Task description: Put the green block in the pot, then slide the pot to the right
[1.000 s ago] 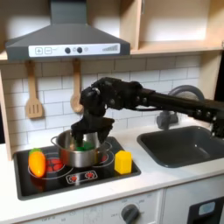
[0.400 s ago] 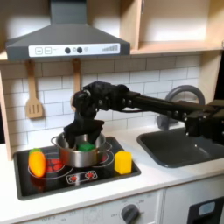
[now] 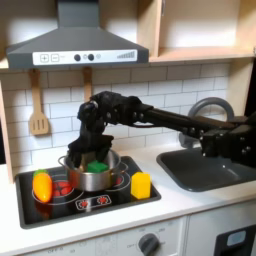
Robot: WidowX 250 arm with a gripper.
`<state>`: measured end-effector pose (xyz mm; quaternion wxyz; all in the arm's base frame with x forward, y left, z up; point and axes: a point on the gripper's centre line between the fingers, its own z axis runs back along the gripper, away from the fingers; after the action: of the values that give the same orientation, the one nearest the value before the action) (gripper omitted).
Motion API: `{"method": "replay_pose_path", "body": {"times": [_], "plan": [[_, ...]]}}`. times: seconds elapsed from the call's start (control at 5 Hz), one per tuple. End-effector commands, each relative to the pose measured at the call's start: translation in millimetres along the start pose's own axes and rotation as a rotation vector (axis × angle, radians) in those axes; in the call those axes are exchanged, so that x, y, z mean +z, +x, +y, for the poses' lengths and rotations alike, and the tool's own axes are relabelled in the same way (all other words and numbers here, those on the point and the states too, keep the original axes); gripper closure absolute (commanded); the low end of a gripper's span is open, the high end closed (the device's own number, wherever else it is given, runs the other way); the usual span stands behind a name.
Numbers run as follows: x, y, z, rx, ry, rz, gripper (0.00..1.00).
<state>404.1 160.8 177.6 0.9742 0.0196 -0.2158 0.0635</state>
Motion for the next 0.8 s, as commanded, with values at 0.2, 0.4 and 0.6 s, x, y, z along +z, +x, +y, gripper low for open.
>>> {"method": "replay_pose_path", "body": {"times": [0.2,0.4,0.6], "plan": [[-5.9,-19,-33.0,-0.033,-0.062,0.063,0.00],[-4.2,-26,-34.2,-0.032,-0.069,0.070,0.00],[3.1,-25,-38.3,-0.037,-0.070,0.055,0.00]]}}
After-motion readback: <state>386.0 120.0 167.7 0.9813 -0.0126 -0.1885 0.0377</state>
